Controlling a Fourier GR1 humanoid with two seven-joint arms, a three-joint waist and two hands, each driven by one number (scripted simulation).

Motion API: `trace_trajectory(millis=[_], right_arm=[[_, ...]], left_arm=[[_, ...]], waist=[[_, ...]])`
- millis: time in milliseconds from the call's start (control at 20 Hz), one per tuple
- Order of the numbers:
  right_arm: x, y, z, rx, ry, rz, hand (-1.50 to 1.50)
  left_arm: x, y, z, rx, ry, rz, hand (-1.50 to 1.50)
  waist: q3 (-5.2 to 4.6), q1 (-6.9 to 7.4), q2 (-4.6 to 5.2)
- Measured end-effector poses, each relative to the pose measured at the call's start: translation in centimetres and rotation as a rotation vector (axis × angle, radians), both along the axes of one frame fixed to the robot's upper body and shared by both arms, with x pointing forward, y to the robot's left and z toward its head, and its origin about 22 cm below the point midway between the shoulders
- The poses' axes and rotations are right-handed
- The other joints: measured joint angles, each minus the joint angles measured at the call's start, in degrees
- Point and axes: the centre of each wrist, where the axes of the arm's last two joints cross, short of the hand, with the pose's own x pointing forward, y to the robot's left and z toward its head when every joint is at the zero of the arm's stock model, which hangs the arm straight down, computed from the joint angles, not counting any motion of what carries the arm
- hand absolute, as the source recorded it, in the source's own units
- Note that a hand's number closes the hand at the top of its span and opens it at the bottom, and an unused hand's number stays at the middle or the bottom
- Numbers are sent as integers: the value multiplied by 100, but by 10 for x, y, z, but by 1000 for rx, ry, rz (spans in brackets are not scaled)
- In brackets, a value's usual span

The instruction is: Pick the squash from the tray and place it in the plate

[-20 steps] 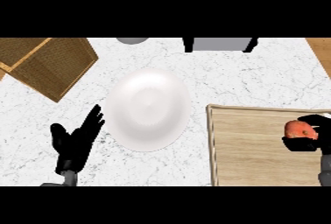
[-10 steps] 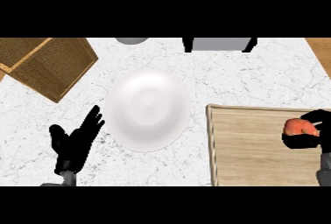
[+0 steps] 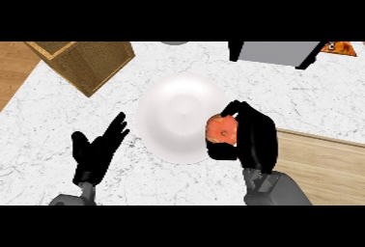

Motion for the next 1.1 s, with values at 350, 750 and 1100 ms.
trace_trajectory(millis=[350, 750, 1100], right_arm=[[-19, 72, 24, -3, -204, 78, 150], [-27, 92, 29, 24, -370, 65, 150], [-20, 94, 17, -8, -478, 2, 150]], left_arm=[[2, -7, -2, 6, 18, -19, 0], [0, -4, -1, 9, 34, -3, 0], [-2, 2, 1, 9, 33, 33, 0]], waist=[[23, 18, -30], [67, -158, -16], [79, -341, 5]])
